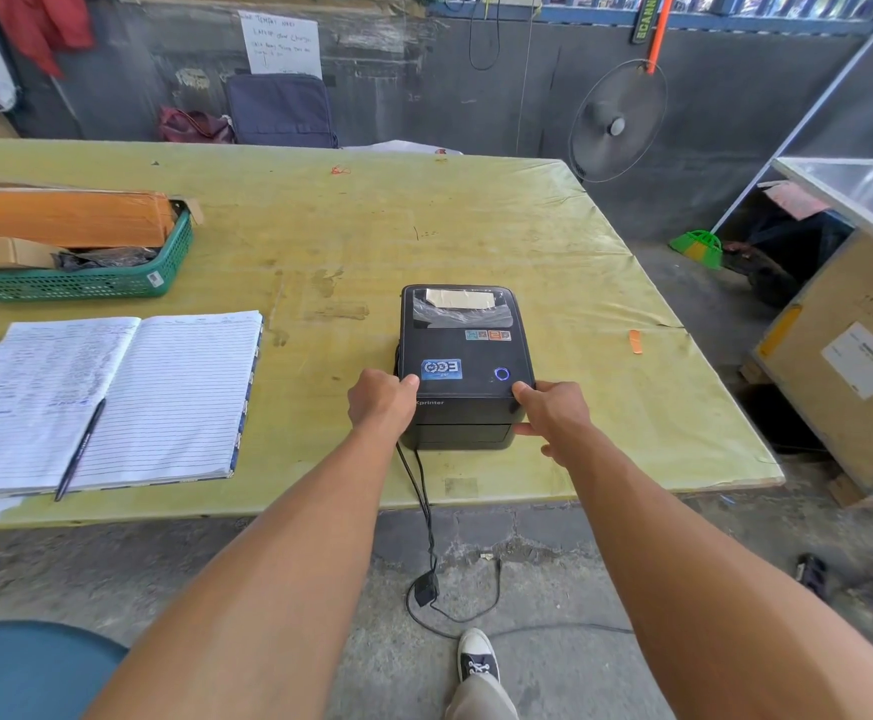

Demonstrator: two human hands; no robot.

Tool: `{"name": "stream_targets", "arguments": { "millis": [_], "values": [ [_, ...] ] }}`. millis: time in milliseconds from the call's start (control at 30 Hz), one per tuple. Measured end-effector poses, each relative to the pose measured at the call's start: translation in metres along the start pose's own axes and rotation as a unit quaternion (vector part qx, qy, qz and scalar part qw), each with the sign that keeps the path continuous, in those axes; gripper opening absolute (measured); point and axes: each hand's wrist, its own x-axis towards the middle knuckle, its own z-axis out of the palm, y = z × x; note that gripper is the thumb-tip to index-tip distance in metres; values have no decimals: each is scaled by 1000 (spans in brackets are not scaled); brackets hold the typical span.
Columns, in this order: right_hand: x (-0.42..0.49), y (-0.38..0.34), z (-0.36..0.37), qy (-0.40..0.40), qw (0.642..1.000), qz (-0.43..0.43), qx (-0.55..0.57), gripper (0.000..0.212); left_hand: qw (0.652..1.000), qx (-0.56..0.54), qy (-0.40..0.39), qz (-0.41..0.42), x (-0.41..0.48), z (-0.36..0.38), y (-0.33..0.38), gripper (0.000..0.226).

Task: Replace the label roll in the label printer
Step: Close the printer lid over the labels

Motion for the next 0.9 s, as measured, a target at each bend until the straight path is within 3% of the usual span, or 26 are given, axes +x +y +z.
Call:
{"name": "stream_targets", "arguments": {
  "millis": [533,700,900],
  "values": [
    [2,-1,-1,-3,1000,6,-3,27,1000,1,-10,-7,-1,0,2,32],
    [-1,-5,-3,-6,1000,2,-10,26,1000,1,3,-10,1,1,2,43],
    [-2,-8,-8,-20,1000,-3,-14,22,999,6,1,-38,1,3,6,32]
  ]
}}
